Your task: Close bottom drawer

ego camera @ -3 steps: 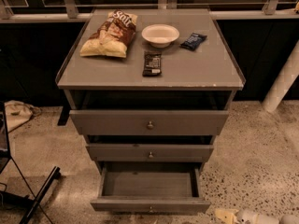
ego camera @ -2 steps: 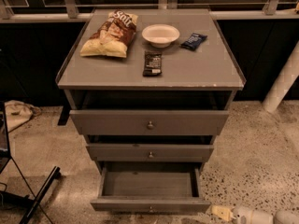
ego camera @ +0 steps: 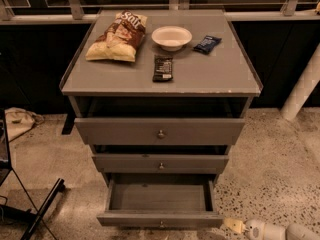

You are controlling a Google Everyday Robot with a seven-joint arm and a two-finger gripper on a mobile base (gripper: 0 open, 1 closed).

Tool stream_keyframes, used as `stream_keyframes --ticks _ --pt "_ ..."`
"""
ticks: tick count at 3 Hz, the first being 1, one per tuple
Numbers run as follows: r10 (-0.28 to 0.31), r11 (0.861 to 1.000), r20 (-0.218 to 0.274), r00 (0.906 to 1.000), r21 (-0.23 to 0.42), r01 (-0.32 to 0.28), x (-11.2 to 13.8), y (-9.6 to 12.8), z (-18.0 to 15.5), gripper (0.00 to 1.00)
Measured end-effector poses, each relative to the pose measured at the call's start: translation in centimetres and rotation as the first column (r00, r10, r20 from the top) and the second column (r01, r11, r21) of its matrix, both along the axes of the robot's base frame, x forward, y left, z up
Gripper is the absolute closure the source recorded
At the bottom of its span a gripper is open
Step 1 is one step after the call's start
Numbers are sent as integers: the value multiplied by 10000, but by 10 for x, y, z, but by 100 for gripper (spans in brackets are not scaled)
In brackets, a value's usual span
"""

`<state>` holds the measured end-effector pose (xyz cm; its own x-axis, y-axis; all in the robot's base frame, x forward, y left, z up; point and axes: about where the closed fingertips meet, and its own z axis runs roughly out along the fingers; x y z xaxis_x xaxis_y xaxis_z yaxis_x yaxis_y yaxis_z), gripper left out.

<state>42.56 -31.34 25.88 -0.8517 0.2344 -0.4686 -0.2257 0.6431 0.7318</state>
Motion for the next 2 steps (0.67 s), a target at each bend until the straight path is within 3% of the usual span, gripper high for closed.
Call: stream_keyframes --ticks 2 --pt "-178 9989 -437 9989 426 197 6 4 -24 100"
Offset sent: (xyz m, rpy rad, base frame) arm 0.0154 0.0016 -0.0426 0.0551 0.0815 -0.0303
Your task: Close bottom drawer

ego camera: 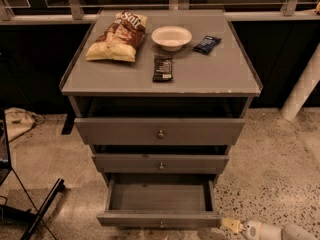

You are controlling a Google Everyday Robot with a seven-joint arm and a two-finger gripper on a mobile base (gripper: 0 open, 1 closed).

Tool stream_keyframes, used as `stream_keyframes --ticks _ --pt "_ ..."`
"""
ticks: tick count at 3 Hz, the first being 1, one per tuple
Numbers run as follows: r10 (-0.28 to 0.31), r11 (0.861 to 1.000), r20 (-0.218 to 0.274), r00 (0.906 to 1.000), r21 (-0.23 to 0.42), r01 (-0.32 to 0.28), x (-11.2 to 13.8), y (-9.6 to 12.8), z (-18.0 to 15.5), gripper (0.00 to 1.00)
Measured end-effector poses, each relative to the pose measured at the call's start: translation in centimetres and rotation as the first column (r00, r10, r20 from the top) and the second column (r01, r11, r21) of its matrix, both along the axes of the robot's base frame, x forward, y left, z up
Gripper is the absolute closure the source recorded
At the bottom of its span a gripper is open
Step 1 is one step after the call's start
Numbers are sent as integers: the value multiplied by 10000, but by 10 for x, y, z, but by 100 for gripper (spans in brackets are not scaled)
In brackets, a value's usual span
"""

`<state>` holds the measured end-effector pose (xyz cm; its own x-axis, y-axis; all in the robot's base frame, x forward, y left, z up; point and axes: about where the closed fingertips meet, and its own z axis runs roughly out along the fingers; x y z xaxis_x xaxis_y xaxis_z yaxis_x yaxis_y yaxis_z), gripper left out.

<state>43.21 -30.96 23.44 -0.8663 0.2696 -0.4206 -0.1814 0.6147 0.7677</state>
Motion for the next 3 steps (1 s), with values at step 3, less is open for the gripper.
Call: stream_keyframes --ticks 3 --pt "-186 9998 -754 9970 12 187 17 2 -36 100"
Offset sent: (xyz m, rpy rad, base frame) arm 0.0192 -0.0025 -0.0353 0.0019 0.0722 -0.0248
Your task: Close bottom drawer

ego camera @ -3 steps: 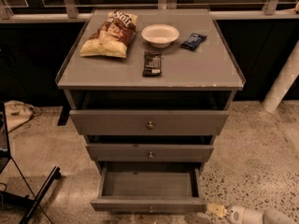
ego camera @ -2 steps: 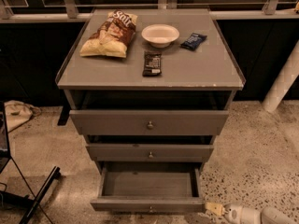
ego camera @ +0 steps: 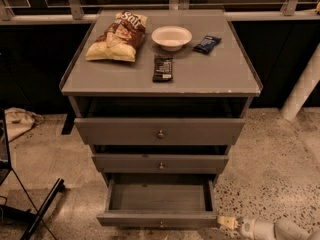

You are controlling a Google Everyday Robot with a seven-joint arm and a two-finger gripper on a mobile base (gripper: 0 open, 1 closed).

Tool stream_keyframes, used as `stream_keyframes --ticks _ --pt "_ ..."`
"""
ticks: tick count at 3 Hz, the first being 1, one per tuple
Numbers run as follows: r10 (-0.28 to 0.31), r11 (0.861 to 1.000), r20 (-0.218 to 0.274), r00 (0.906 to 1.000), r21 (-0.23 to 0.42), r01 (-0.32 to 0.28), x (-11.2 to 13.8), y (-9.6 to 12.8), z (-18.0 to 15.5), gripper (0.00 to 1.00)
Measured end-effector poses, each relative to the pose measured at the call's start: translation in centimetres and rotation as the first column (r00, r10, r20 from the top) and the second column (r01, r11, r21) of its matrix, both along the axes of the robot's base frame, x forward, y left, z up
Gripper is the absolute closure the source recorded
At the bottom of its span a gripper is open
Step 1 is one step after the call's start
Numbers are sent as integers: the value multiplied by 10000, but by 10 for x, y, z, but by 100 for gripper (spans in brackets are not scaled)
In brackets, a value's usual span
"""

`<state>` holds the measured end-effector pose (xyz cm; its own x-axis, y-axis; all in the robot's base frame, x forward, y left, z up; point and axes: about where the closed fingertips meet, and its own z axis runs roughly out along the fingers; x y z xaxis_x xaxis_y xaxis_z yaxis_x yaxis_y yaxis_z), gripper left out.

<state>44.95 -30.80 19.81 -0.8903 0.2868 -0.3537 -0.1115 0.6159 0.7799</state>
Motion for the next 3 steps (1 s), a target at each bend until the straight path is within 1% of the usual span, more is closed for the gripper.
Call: stream_keyframes --ticks 1,3 --pt "-83 10000 -206 9998 -32 82 2 -1 -7 100" --pt "-164 9997 -407 9990 -160 158 5 -3 -10 100"
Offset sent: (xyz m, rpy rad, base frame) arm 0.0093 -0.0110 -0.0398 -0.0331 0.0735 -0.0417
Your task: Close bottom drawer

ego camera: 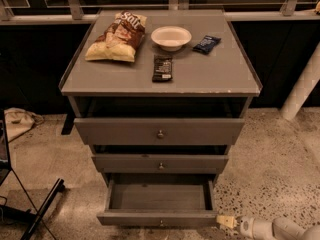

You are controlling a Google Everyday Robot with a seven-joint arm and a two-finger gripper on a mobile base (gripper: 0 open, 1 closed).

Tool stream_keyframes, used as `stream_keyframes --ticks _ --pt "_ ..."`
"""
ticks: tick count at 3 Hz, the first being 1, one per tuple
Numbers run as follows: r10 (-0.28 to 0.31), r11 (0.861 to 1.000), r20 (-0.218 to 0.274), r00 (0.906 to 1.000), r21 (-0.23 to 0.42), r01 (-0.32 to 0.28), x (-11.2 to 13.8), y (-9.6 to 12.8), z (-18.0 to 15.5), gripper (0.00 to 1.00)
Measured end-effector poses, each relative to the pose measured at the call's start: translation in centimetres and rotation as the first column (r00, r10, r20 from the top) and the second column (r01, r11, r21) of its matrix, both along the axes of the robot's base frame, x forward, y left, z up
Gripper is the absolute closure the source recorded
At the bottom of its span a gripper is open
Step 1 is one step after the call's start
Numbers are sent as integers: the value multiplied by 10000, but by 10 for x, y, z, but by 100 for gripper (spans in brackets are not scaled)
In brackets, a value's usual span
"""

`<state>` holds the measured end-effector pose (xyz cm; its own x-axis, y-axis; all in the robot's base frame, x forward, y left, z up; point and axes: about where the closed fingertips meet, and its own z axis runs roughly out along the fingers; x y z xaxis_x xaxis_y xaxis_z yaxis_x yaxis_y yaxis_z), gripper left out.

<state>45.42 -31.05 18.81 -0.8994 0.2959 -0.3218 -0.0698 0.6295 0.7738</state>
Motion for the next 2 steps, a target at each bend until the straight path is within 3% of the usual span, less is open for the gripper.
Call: stream_keyframes --ticks 2 --pt "-5 9999 -48 10000 -114 4 6 5 0 100"
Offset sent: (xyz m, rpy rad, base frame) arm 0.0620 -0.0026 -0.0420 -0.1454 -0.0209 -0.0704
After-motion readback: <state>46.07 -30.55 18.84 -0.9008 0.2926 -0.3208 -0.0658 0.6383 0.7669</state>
